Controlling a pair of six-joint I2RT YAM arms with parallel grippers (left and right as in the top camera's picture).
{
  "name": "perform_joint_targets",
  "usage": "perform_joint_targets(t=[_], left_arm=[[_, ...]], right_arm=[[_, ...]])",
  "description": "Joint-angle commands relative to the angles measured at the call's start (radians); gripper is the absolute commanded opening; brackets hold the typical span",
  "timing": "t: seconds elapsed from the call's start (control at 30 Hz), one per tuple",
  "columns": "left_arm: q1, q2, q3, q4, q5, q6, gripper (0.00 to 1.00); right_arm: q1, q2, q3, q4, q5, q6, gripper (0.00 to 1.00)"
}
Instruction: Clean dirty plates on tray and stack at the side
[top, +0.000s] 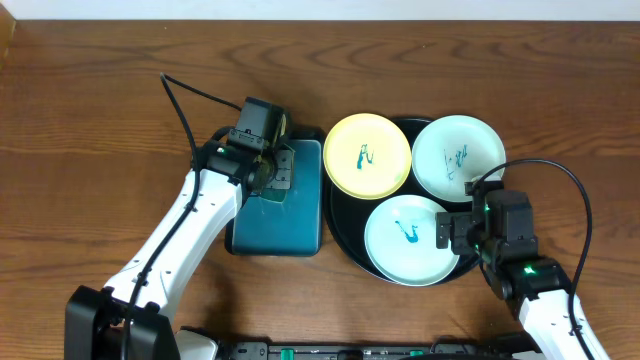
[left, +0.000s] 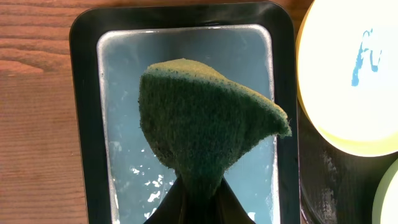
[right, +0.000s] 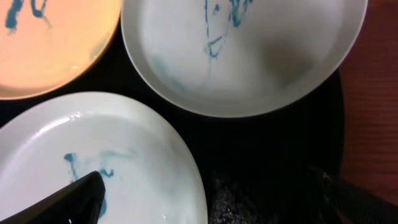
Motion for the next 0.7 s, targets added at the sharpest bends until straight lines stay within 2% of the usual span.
perform_joint_targets(t=[0.0,0.2,0.33,0.43,0.67], left_arm=[[0.003,-0.006,0.003,0.001,0.027,-0.016,0.08],[0.066,-0.006,0.002,0.024,0.222,0.008,0.07],[0.135,-0.006,-0.003,0.027,0.359,0.028,0.07],[0.187,-0.004,-0.005,0.026,0.476,0.057,0.08],[0.248,-0.001,-0.019,0.023,0.512,0.056,0.07]], right_arm=[[-0.003,-0.005,0.023,0.018,-0.016,0.008,0.99],[-0.003,-0.004,0.023,0.015,-0.015,0.008,0.99],[-0.003,-0.004,0.023,0.011,-0.014,0.008,0.92],[-0.003,-0.004,0.023,0.008,-0.011,0.009,0.9],[-0.003,0.056,0.111,-0.113,0.072,0.021,0.88]])
